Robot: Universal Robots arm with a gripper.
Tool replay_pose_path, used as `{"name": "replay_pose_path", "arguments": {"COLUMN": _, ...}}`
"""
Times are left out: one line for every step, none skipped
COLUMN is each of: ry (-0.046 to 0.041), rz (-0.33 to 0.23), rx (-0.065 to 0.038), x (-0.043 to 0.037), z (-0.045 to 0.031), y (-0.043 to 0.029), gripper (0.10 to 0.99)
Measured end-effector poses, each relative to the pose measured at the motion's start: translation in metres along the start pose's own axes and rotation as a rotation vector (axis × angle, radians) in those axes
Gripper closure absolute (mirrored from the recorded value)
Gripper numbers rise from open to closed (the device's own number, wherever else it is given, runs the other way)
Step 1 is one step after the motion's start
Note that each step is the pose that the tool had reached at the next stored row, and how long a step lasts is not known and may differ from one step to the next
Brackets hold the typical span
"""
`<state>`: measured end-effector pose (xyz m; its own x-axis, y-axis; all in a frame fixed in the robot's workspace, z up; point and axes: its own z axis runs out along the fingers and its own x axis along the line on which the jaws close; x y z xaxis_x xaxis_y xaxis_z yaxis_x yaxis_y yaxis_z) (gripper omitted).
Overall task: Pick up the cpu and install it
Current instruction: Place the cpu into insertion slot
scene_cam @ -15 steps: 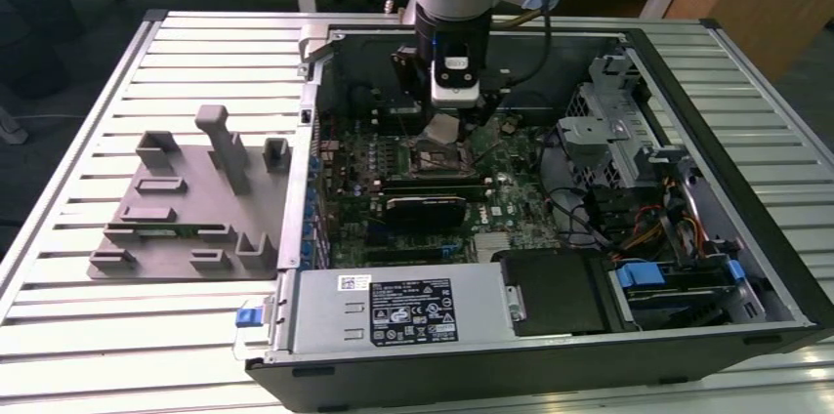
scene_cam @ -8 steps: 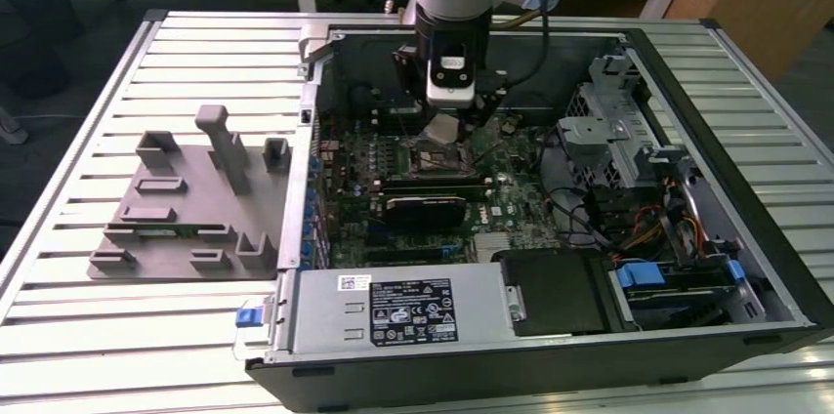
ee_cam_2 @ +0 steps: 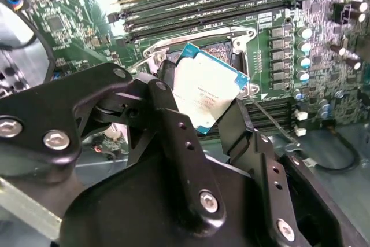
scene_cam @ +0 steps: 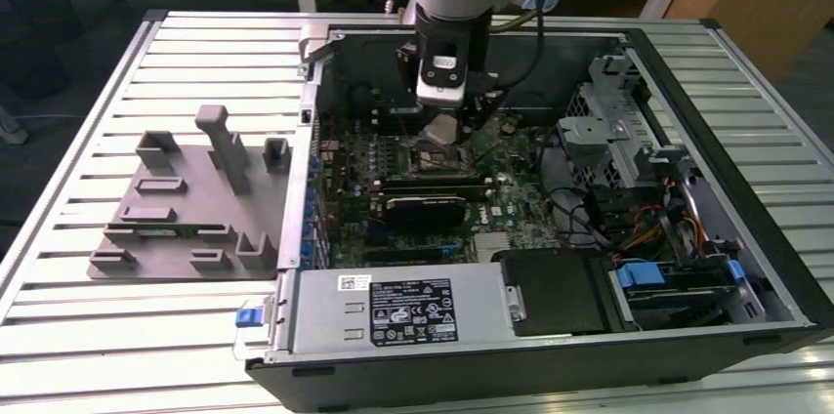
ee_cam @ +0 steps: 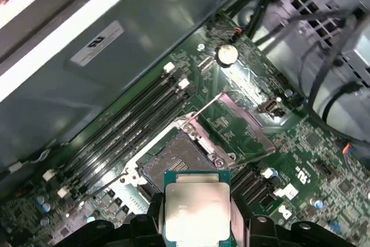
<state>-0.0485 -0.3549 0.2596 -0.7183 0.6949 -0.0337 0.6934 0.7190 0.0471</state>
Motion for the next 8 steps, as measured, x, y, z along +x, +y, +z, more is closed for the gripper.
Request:
{"name": "replay_pose_path", "arguments": {"ry": -0.0008, "rz": 0.017, "rx": 0.001, "x": 0.0000, "z": 0.0001, "y": 0.0000, "gripper": 0.545}}
{"name": "replay_pose_path", "arguments": {"ry": -0.0017, "rz": 0.036, "rx": 0.001, "x": 0.0000, "z": 0.0003, "y": 0.0000, "gripper": 0.545}}
{"name": "replay_pose_path", "arguments": {"ry": -0.0025, "rz": 0.054, "rx": 0.002, "x": 0.0000, "z": 0.0005, "y": 0.0000, "gripper": 0.545}}
{"name": "replay_pose_path", "arguments": {"ry": -0.0034, "rz": 0.072, "rx": 0.002, "x": 0.0000, "z": 0.0008, "y": -0.0001, "gripper": 0.545}}
{"name": "replay_pose_path", "arguments": {"ry": -0.0042, "rz": 0.090, "rx": 0.003, "x": 0.0000, "z": 0.0010, "y": -0.0001, "gripper": 0.545}}
{"name": "replay_pose_path", "arguments": {"ry": -0.0051, "rz": 0.108, "rx": 0.004, "x": 0.0000, "z": 0.0012, "y": -0.0001, "gripper": 0.545}}
{"name": "replay_pose_path", "arguments": {"ry": -0.0059, "rz": 0.126, "rx": 0.004, "x": 0.0000, "z": 0.0015, "y": -0.0001, "gripper": 0.545}}
{"name": "replay_pose_path", "arguments": {"ry": -0.0068, "rz": 0.144, "rx": 0.005, "x": 0.0001, "z": 0.0017, "y": -0.0001, "gripper": 0.545}}
